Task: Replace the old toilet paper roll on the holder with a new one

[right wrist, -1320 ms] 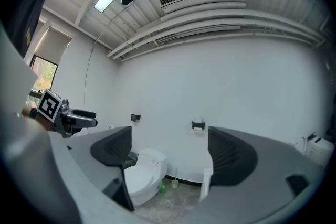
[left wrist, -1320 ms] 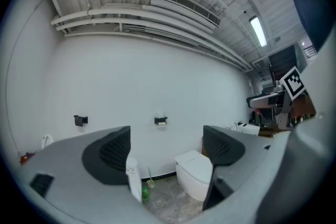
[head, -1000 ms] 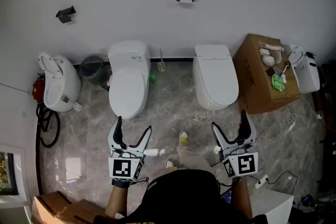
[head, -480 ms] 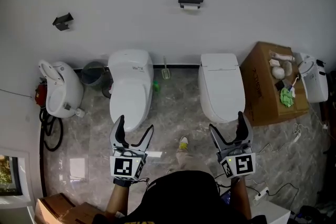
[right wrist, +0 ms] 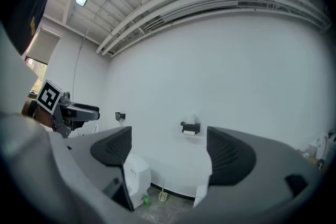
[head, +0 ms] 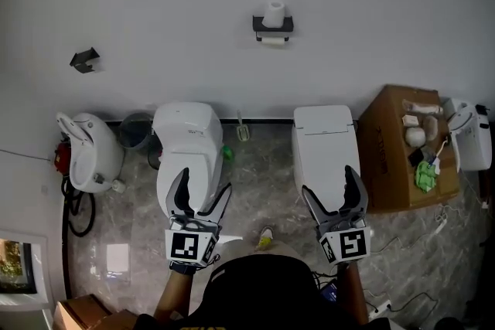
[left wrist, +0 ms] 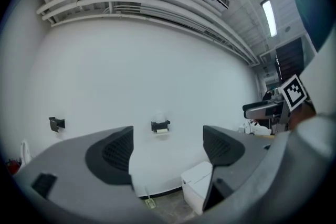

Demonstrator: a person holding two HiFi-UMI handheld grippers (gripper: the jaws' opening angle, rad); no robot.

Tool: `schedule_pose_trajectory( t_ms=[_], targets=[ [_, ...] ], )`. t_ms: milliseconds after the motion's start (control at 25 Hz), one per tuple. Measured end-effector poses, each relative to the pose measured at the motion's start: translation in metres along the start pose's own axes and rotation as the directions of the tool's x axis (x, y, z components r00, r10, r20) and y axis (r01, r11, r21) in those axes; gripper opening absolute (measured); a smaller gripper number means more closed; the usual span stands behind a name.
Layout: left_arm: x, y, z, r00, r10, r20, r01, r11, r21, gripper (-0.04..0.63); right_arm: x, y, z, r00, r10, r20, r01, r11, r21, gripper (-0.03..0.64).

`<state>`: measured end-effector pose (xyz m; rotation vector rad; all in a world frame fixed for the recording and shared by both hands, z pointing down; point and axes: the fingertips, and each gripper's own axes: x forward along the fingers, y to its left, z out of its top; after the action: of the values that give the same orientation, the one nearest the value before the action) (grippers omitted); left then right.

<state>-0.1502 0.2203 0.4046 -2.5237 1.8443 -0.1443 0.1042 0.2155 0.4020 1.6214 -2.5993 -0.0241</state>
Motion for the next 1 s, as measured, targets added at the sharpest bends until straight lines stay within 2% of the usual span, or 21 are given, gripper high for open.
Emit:
schedule_pose_trajectory(
  t_ms=[240, 480, 680, 840, 1000],
  targets=[
    [0.041, 0.009, -0.004, 0.999, 0.023, -0.039, -0.023, 1.000, 0.015, 0.421, 0.041, -0.038, -0.011, 1.000, -0.001, -0.020, 0.001, 1.000, 0.007, 0.446],
    [0.080, 0.034, -0.015, 0.998, 0.042, -0.044, -0.043, 0.999, -0.009, 0.420, 0.074, -0.054, -0.030, 0.998, -0.024, -0.061, 0.023, 1.000, -0.020, 0.446],
    [0.139, 0.052, -0.013, 1.000, -0.008, 0.008, 0.009, 0.999, -0.035, 0.420, 0.112, -0.073, -0.033, 0.991, -0.083, -0.106, 0.078, 0.995, -0.056, 0.446],
    [0.193, 0.072, -0.015, 0.998, -0.055, 0.017, 0.056, 0.998, -0.032, 0.420, 0.161, -0.094, -0.024, 0.990, -0.122, -0.077, 0.114, 0.989, -0.094, 0.446],
    [0.247, 0.097, -0.002, 0.994, -0.091, 0.056, 0.095, 0.993, -0.064, 0.420, 0.212, -0.109, -0.022, 0.982, -0.158, -0.106, 0.143, 0.980, -0.135, 0.446]
  ],
)
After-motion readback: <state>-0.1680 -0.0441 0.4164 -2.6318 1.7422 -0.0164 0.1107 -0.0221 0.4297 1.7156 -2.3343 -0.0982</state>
